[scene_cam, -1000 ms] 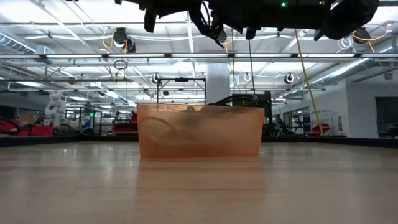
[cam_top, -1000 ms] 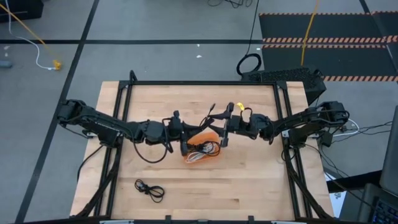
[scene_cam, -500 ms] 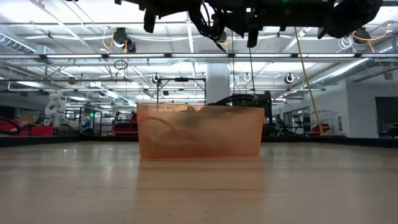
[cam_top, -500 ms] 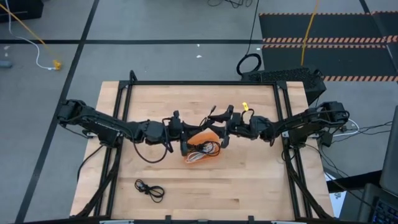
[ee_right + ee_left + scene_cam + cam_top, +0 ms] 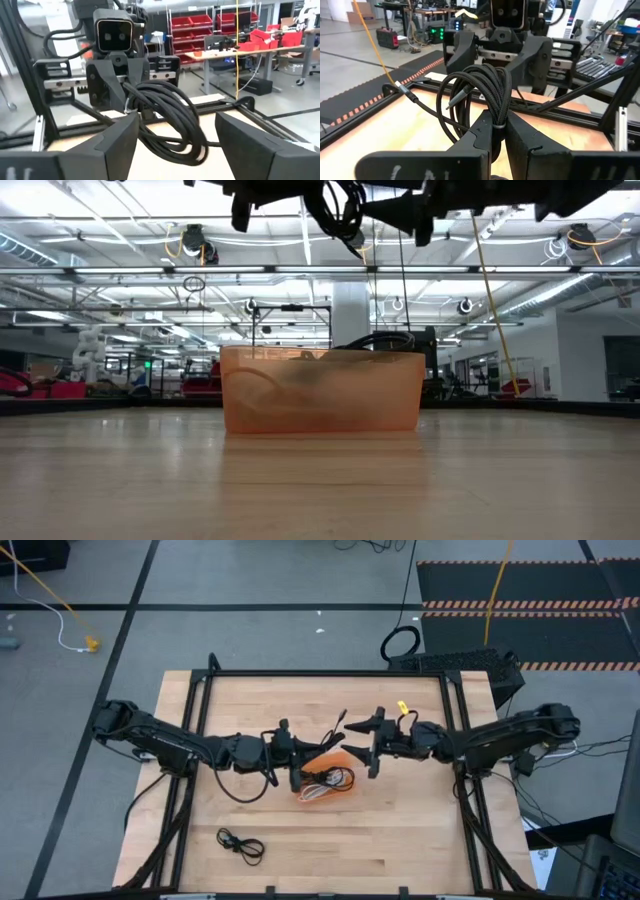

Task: Pick and place USB-C Cables
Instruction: Put the black charger cable into the orange bin

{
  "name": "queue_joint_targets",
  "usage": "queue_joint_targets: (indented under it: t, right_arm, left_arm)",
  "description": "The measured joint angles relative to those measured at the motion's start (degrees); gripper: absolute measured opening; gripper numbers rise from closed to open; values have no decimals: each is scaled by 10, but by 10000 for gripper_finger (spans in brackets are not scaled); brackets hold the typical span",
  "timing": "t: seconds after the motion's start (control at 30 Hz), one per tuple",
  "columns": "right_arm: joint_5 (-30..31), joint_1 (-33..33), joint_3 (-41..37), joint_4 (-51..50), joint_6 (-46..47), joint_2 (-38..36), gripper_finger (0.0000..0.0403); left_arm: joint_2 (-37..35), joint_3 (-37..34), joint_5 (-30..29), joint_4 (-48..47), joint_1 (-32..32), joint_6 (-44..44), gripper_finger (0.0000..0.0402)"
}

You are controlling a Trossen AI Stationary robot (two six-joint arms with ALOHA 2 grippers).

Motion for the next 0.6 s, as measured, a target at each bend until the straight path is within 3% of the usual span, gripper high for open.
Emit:
queue_joint_targets:
  t: [0.17,0.37,0.6]
  right_arm:
    - [-1,2,0,-115,6,-62,269]
    - [-2,11,0,-244,78,-110,269]
    - [-3,28,0,-313,112,-122,270]
  left_arm:
    - [0,0,39,-25,-1,-33,29]
    - [0,0,53,-117,-28,-106,29]
    - [0,0,53,-207,-80,-184,32]
